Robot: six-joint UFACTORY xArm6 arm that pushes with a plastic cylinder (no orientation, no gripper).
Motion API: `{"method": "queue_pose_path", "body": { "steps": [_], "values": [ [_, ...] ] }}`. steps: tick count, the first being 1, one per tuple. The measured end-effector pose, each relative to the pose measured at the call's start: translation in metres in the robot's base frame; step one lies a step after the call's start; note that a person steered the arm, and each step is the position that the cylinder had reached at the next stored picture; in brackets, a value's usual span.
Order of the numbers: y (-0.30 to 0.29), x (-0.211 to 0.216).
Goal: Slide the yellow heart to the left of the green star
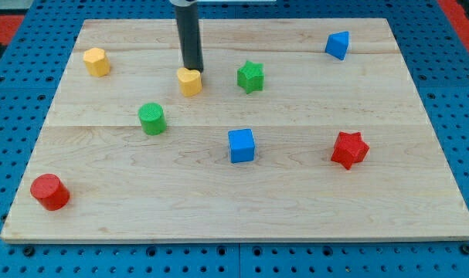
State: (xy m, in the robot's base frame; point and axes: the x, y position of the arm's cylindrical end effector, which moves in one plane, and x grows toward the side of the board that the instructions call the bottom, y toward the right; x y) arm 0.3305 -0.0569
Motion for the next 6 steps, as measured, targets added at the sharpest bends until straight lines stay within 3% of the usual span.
{"method": "queue_pose_path", "body": {
  "steps": [2, 3, 4, 5, 6],
  "values": [
    [-0.103, 0.001],
    [-0.068, 0.055],
    [-0.060, 0.037],
    [-0.095, 0.023],
    [-0.022, 0.023]
  ]
}}
